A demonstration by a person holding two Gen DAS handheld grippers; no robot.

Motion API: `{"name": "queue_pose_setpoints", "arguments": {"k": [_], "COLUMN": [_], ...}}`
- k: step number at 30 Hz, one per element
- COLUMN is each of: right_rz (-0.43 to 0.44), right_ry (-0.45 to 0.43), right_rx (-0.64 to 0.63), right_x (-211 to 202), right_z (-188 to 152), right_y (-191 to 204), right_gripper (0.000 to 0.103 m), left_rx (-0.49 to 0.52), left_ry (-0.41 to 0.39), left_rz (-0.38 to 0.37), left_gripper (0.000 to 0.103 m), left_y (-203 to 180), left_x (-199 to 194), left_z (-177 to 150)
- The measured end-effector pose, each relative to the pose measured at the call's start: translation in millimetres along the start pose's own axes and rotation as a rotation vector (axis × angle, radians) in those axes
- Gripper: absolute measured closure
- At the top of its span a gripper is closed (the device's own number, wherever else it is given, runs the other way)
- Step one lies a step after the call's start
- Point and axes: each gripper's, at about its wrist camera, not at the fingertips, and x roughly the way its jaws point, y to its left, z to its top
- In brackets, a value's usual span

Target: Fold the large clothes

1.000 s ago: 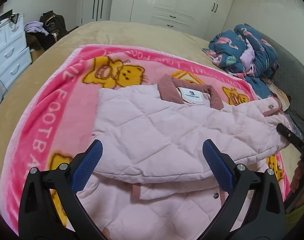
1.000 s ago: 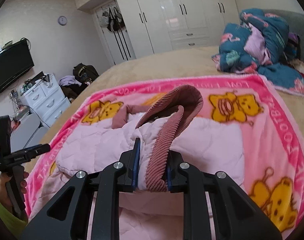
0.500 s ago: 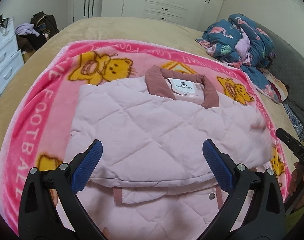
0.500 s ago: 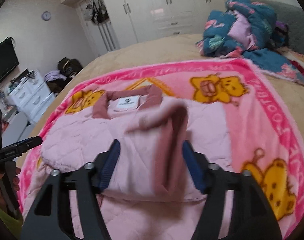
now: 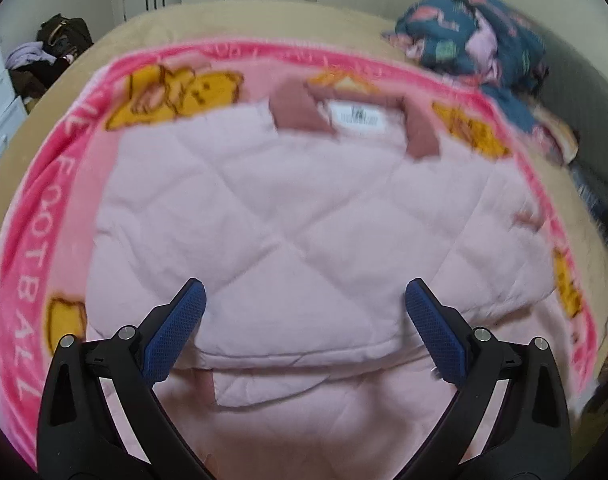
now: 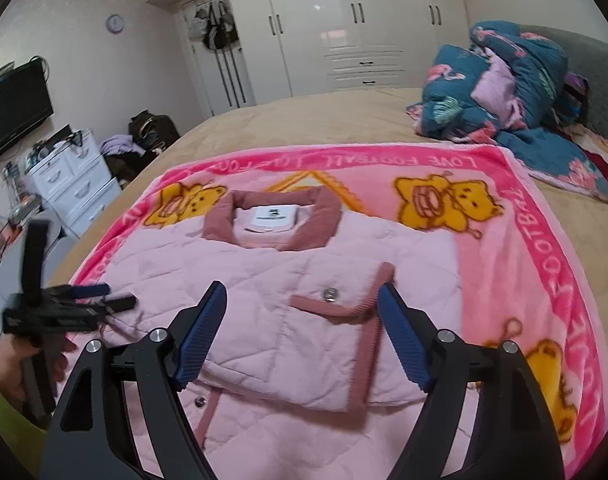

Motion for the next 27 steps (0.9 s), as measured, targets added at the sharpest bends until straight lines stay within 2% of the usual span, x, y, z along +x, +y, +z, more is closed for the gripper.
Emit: {"name": "queue_pose_setpoints", "arguments": {"k": [5,9,13,16,19,22,27], "right_rz": [0.021,0.030,-0.040,-0.045,-0.051,-0.027,0.008], "right_ry": [0.055,0.171,0.325,0.300,0.294,0.247,0.194], "right_rx": [-0.053,-0.060,-0.013,-0.002,-0.001,0.033,0.068], "right_x": [23,63,113,123,116,93,58], "right_z": [4,-5,-36,-52,-52,-47,-45], "right_y": [21,30,24,23,26,21,16], "right_gripper": [0.017,0.017,0.017,0.015,0.015,0.015,0.009], "left_rx": [0.006,-0.009,-0.011,-0.005,-0.010,-0.025,-0.057], "left_ry": [0.018,0.009,0.001,0.000,-0.003,-0.009,-0.022], "left_rz": [0.013,-0.003,-0.008,-0.002,-0.004,-0.014,-0.017], "left_gripper": [0.009,0.009,0.009,0.009,0.009,0.009,0.009], "left_y": [5,9,9,8,8,11,12], "left_x": [16,18,18,18,16,9,-6], "left_z": [-15,-19,-20,-21,-21,-20,-20]}}
